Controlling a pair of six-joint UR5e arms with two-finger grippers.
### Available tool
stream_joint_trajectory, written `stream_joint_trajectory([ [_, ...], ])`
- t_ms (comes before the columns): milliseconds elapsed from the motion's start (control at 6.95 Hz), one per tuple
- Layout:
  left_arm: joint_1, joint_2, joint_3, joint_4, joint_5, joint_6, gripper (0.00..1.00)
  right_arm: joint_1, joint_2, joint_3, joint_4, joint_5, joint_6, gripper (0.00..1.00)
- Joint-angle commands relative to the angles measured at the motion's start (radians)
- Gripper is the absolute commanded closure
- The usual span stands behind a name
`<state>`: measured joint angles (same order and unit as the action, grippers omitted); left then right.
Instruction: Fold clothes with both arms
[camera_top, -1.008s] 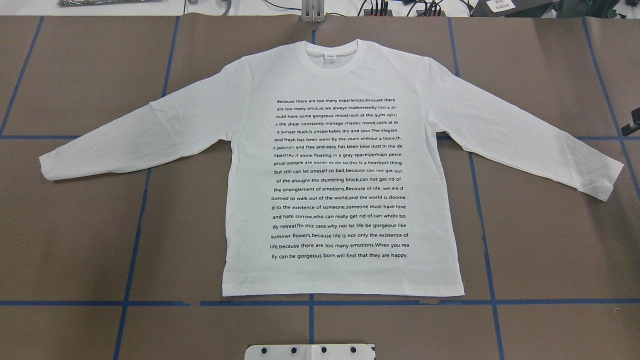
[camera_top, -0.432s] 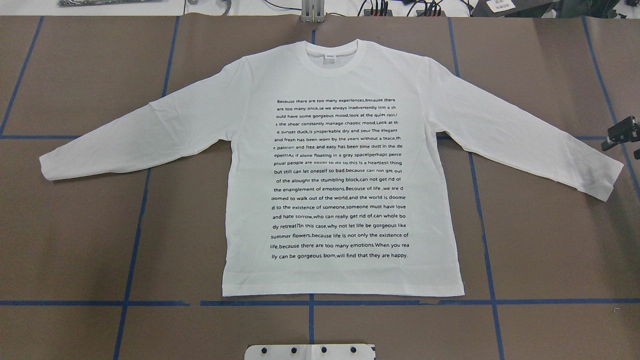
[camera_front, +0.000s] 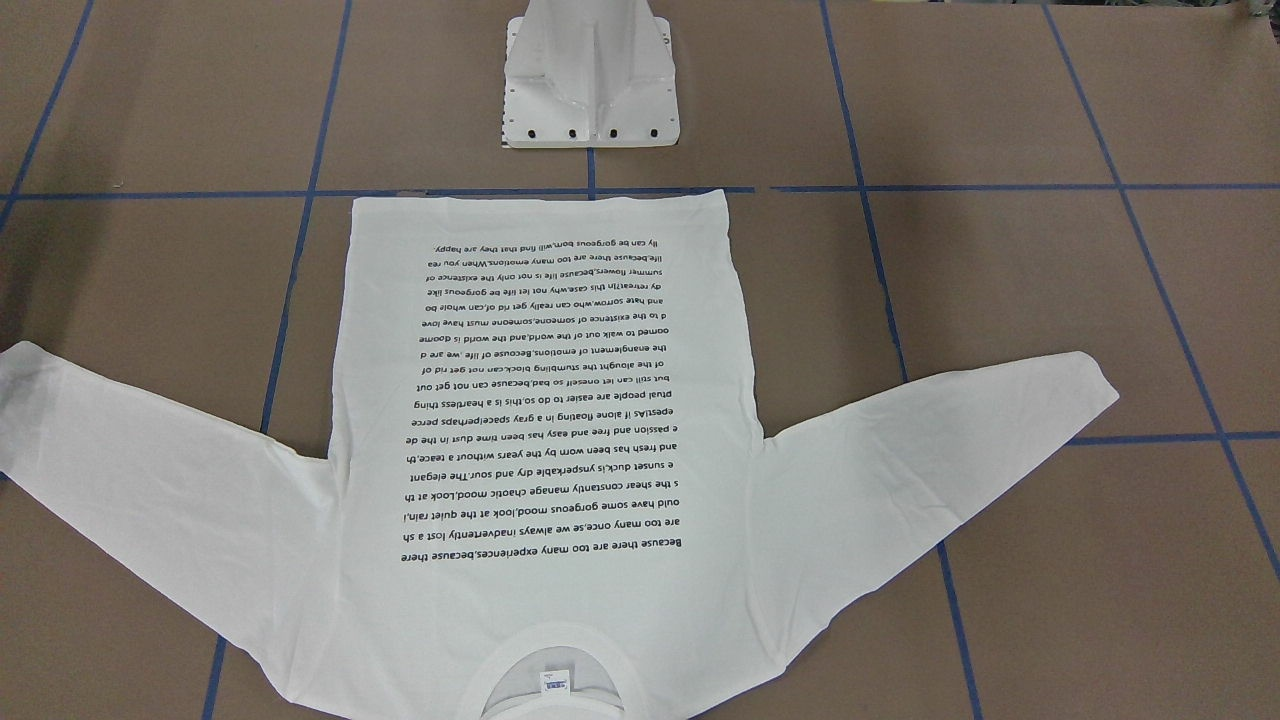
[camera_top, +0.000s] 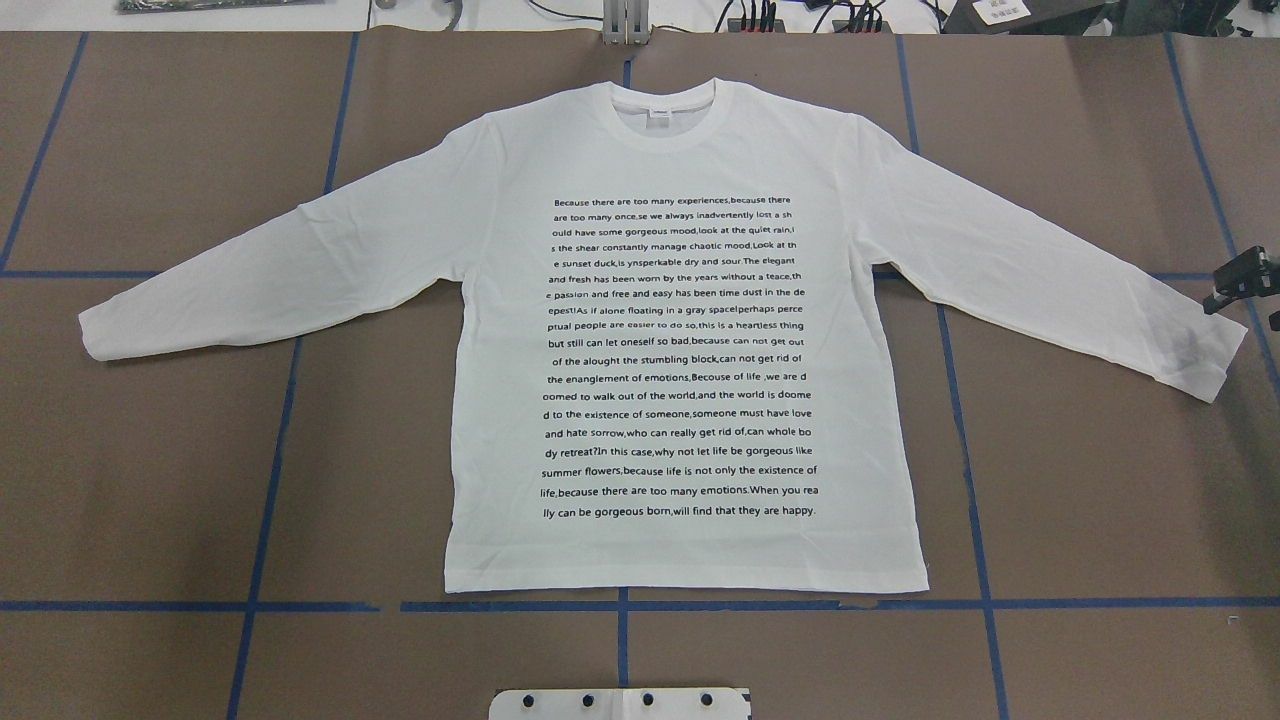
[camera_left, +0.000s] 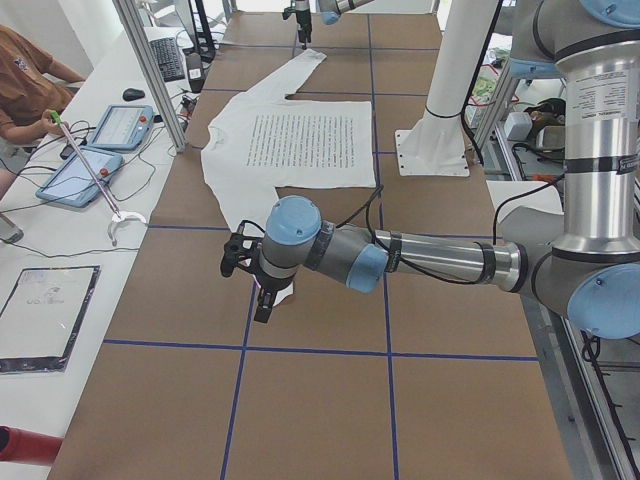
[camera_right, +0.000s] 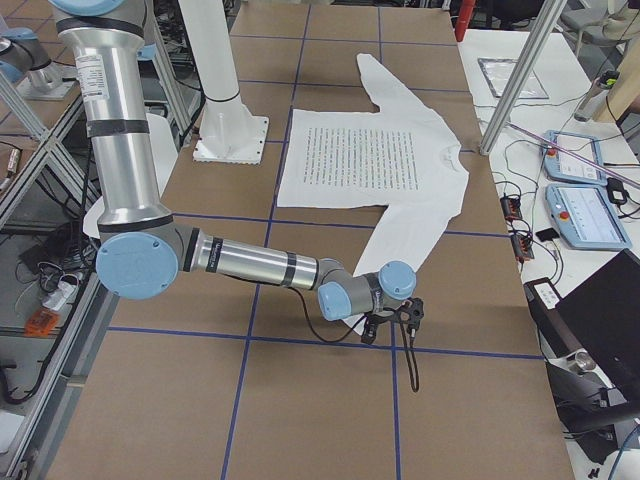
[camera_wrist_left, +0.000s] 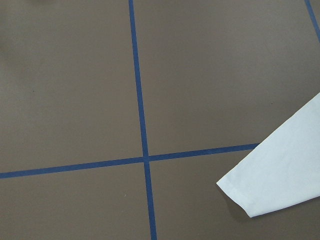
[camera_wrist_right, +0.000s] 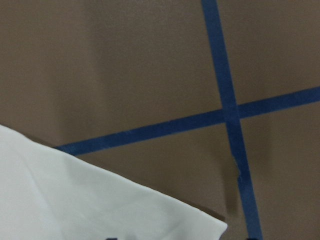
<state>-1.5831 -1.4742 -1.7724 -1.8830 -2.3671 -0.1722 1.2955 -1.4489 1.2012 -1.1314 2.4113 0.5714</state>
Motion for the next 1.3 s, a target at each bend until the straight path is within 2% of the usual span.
stream_joint_trajectory([
  [0, 0.000, 0.000, 0.001, -0.001, 0.005, 0.002, 0.00, -0.015, 0.010, -0.037, 0.005, -0.001, 0.001, 0.14],
  [288, 0.000, 0.000, -0.001, -0.001, 0.005, 0.000, 0.00, -0.031, 0.015, -0.043, 0.005, -0.001, 0.001, 0.21],
  [432, 0.000, 0.000, 0.001, -0.001, 0.005, 0.002, 0.00, -0.032, 0.019, -0.046, 0.004, -0.003, 0.001, 0.36],
  [576, 0.000, 0.000, 0.001, -0.001, 0.005, 0.002, 0.00, -0.032, 0.019, -0.049, 0.004, -0.001, 0.001, 0.78],
  [720, 0.000, 0.000, 0.001, -0.001, 0.005, 0.000, 0.00, -0.032, 0.019, -0.049, 0.004, -0.001, 0.001, 1.00],
  [1152, 0.000, 0.000, -0.001, -0.001, 0.005, -0.003, 0.00, -0.028, 0.022, -0.028, 0.007, 0.003, 0.001, 1.00],
])
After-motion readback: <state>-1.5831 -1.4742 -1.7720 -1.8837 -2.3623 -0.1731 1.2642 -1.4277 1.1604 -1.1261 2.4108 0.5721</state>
